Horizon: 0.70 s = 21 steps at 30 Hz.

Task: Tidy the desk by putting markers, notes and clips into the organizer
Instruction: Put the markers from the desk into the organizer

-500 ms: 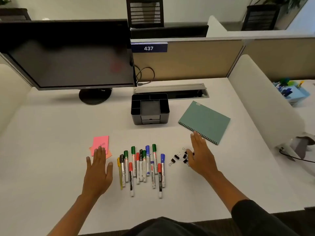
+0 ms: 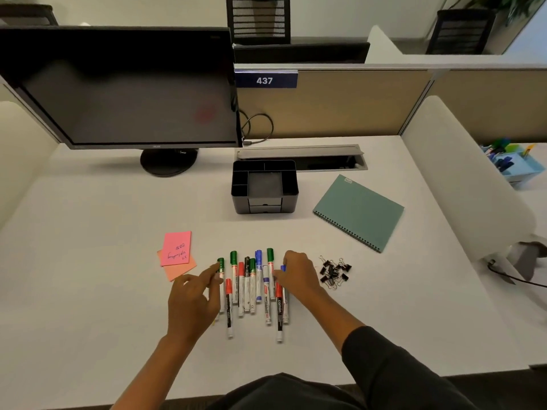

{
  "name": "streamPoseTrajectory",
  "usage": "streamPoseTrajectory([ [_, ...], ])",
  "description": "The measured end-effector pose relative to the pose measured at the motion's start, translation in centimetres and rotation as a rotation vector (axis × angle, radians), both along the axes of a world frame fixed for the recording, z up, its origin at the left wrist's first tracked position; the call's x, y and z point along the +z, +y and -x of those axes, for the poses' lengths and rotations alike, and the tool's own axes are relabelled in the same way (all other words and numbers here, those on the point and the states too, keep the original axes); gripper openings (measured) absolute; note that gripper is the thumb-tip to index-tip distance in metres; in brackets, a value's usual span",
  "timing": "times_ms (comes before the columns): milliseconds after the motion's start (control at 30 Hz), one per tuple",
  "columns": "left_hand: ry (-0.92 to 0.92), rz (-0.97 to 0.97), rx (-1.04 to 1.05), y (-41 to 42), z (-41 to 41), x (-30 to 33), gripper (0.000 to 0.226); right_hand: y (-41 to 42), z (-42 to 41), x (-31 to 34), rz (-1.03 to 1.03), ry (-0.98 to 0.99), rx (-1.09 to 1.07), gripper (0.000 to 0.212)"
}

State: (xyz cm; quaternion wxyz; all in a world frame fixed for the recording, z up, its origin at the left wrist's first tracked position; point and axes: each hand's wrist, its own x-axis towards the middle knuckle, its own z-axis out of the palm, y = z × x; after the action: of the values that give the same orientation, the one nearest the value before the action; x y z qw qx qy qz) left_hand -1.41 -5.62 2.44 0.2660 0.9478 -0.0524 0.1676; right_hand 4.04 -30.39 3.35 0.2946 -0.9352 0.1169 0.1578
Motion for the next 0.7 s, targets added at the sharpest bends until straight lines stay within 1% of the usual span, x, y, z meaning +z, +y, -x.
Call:
streamPoseTrajectory([
  [167,0.109,0.028,-0.02,0.4,1.0,-0.9,0.041,0.8,-0.6,-0.5,0.055,0.033,0.015,0.024],
  [300,0.143,0.013,-0.01,0.4,1.8,-1.1,0.037,0.9,-0.8,0.0,0.095,0.077,0.04,0.017],
  [400,0.157,0.004,-0.006,0.1,2.0,-1.1,0.037,0.9,-1.0,0.4,0.075,0.1,0.036,0.039],
  [433,0.145,0.0,-0.012,-0.2,2.0,-0.9,0.036,0.9,-1.2,0.7,0.061,0.107,0.028,0.04],
  [500,0.105,-0.009,-0.021,-0.5,2.0,-0.6,0.035,0.9,-1.6,1.0,0.042,0.114,0.017,0.034],
  [600,0.093,-0.013,-0.022,-0.9,2.2,-0.6,0.03,0.2,-2.8,2.4,0.012,0.064,0.003,0.009],
  [700,0.125,0.011,-0.025,-1.3,2.5,-1.1,0.039,-1.4,-5.1,4.8,-0.027,-0.072,-0.05,0.019],
])
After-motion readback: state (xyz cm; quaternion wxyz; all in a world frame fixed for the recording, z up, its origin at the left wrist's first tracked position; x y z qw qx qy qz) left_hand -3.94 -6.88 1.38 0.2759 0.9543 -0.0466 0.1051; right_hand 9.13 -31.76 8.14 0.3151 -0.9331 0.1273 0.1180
